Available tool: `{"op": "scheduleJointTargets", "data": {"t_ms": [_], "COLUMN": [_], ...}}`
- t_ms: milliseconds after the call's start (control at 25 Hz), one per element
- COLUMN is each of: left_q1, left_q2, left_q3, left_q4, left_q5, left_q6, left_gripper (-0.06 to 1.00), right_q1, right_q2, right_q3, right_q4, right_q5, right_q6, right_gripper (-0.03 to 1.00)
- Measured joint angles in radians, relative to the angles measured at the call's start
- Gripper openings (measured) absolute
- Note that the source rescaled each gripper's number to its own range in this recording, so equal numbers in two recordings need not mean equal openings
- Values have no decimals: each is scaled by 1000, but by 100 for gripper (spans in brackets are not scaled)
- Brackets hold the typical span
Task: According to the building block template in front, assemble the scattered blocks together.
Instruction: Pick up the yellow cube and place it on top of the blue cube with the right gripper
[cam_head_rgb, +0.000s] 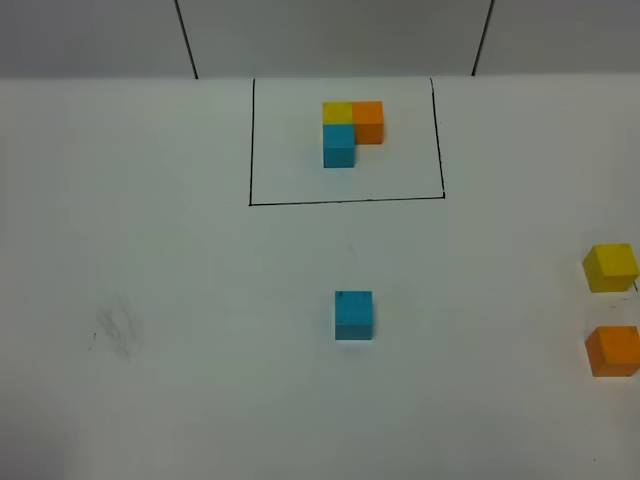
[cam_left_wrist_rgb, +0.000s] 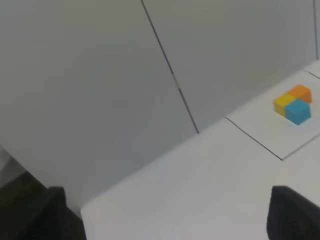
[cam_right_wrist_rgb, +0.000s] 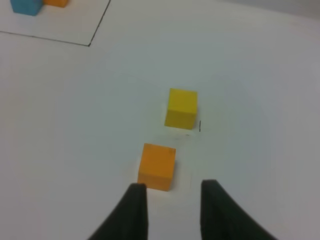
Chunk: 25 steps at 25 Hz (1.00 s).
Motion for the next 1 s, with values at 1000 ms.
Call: {"op": "scheduleJointTargets", "data": {"t_ms": [1000], "left_q1": [637], "left_q2": [-374], "left_q3": [664], "left_q4": [-461], "left_q5": [-61], "left_q6": [-253], "left_gripper": [69], "right_q1": [0], "right_q2": [0], "right_q3": [0], "right_q4": [0], "right_q5": [0], "right_q6": [0], "right_gripper": [0]}}
